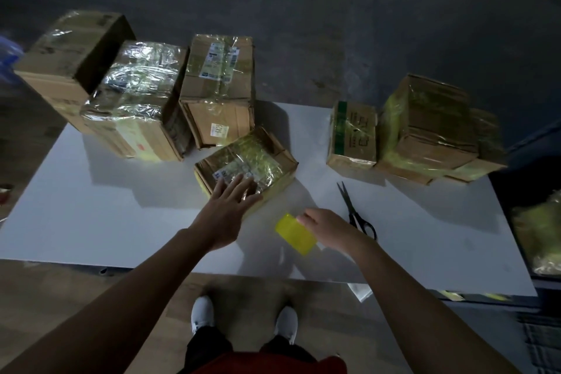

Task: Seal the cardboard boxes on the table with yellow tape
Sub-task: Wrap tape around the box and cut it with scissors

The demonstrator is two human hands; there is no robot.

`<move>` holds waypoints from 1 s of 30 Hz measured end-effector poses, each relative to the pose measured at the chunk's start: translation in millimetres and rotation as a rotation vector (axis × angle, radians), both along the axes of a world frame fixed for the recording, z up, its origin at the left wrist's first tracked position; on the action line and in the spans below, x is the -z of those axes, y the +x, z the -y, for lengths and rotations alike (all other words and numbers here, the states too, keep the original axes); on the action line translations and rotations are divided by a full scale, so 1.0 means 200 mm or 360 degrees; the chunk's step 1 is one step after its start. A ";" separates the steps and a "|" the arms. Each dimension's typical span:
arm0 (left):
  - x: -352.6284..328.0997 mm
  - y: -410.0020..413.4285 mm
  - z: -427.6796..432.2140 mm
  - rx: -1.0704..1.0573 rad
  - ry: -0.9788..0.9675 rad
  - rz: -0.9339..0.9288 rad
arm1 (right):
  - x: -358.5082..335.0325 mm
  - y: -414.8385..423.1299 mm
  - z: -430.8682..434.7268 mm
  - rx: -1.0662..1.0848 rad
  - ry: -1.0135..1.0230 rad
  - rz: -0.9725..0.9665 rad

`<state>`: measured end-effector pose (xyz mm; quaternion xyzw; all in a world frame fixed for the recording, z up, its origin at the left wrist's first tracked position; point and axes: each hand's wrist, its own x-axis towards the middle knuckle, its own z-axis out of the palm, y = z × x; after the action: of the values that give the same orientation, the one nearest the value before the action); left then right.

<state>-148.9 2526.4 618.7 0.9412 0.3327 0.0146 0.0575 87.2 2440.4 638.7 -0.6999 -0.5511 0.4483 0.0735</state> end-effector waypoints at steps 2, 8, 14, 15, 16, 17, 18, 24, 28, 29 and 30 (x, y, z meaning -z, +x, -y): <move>-0.04 0.04 0.04 0.0029 -0.0056 0.0134 | 0.00 0.01 -0.01 0.0017 0.0009 0.0005; -0.11 0.29 0.20 -0.0037 -0.0321 0.0582 | -0.01 0.05 -0.01 0.0044 0.0103 0.0106; -0.09 0.40 0.24 0.0009 -0.0373 0.0696 | 0.06 0.20 0.08 0.0346 0.0201 0.0361; -0.09 0.41 0.24 -0.0001 -0.0364 0.0697 | 0.09 0.23 0.09 0.0382 0.0195 0.0446; -0.09 0.41 0.25 -0.0015 -0.0368 0.0693 | 0.11 0.26 0.11 0.0421 0.0196 0.0523; -0.08 0.41 0.26 -0.0026 -0.0373 0.0685 | 0.13 0.28 0.13 0.0460 0.0198 0.0587; -0.08 0.42 0.26 -0.0037 -0.0376 0.0675 | 0.15 0.31 0.14 0.0496 0.0195 0.0647; -0.07 0.44 0.28 -0.0078 -0.0382 0.0634 | 0.24 0.37 0.18 0.0618 0.0054 0.0787; -0.09 0.49 0.28 -0.0061 -0.0364 0.0666 | 0.27 0.36 0.18 0.0610 0.0008 0.0859; -0.10 0.51 0.28 -0.0061 -0.0355 0.0672 | 0.28 0.36 0.17 0.0605 -0.0015 0.0895; -0.10 0.52 0.28 -0.0064 -0.0358 0.0671 | 0.28 0.35 0.17 0.0601 -0.0050 0.0931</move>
<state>-45.3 2469.5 639.5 0.8981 0.3317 0.1749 0.2300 157.2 2406.6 581.7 -0.8894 -0.4027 0.2157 -0.0168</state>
